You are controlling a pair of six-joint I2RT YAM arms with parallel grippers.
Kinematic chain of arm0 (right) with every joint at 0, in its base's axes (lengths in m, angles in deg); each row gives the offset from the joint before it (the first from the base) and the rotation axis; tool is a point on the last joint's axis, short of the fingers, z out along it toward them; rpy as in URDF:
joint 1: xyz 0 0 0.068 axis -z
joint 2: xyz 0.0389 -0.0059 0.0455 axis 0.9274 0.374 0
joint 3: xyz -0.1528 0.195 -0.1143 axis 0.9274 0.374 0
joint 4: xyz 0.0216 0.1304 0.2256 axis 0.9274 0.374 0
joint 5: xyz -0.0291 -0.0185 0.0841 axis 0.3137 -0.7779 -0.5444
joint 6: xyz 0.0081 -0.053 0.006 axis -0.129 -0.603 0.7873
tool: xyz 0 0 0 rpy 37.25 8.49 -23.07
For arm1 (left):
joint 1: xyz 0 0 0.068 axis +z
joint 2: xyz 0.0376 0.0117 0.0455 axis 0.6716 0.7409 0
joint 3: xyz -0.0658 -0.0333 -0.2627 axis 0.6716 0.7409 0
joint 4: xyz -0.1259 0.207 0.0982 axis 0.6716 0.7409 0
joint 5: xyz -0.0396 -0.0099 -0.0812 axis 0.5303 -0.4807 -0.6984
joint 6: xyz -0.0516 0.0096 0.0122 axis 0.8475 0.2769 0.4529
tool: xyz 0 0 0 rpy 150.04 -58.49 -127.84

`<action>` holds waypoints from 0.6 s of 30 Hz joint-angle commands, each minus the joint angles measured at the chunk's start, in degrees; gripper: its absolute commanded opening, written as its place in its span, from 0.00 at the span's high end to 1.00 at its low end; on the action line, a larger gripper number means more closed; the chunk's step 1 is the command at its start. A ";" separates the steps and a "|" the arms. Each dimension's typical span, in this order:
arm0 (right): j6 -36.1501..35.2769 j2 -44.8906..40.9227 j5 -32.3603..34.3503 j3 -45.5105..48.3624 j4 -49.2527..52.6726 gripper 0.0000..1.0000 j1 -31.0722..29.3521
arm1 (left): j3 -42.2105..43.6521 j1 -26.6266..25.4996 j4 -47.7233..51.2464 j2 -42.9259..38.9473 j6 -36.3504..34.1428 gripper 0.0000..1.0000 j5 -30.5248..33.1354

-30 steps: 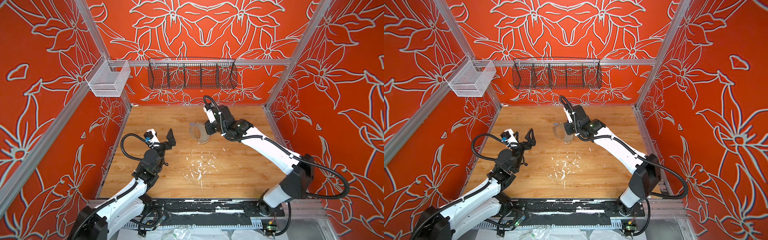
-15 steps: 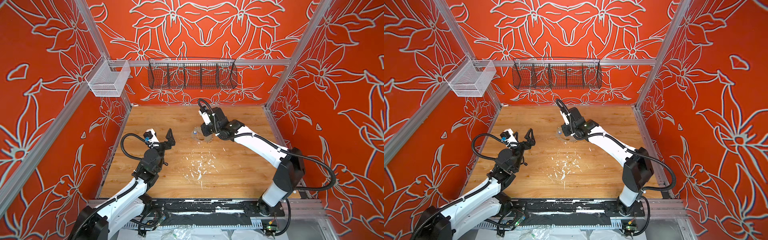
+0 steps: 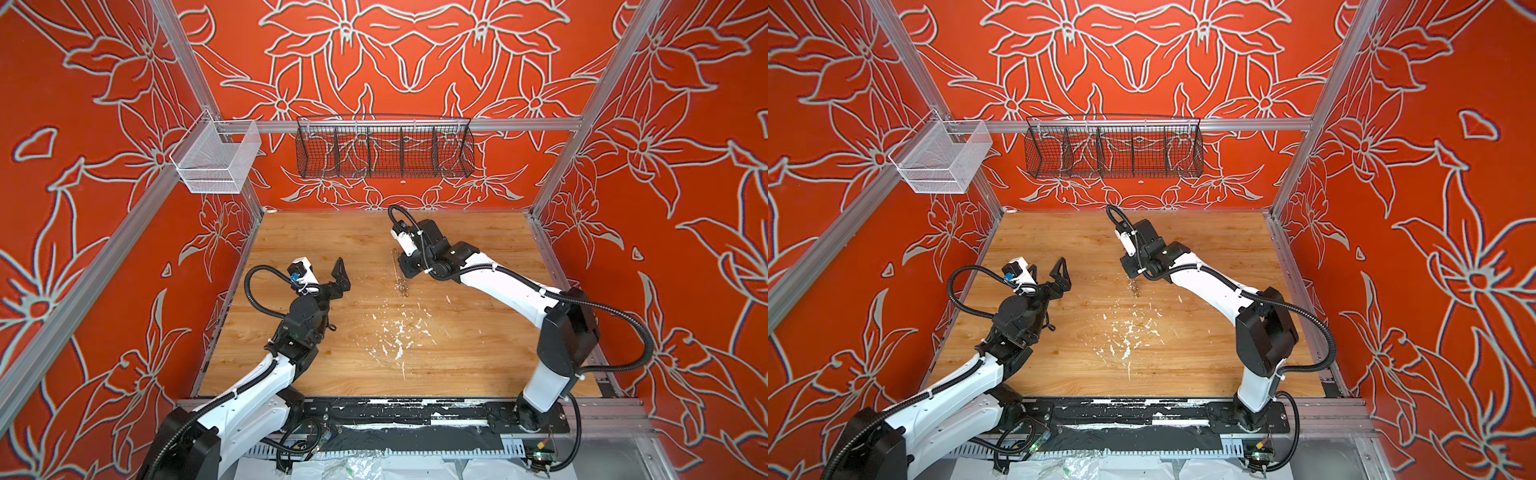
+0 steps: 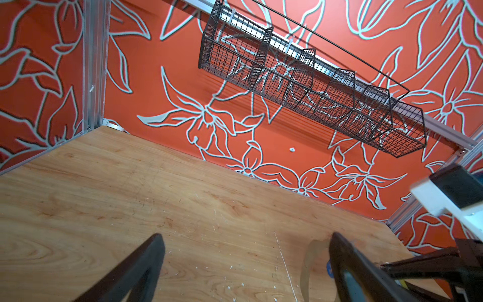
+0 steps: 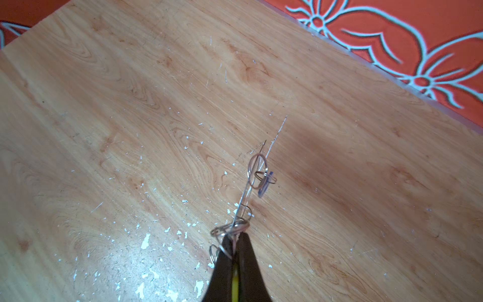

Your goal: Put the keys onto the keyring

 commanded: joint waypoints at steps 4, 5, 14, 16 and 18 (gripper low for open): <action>-1.63 0.56 -5.84 1.96 -0.93 1.00 -0.91 | -1.58 0.50 -0.12 0.35 1.38 0.03 0.32; -1.61 0.69 -6.15 2.18 -0.96 1.00 -1.16 | -1.62 0.54 -0.09 0.35 1.37 0.03 0.38; 0.80 0.22 -4.66 6.42 -1.70 1.00 -4.97 | -1.50 0.80 0.22 0.15 1.60 0.03 0.75; 1.95 0.04 -4.03 8.26 -2.66 1.00 -5.90 | -1.50 0.81 0.29 0.17 1.90 0.03 0.67; 2.99 0.04 -3.83 10.34 -3.82 1.00 -6.37 | -1.50 0.90 0.34 0.04 1.91 0.03 0.66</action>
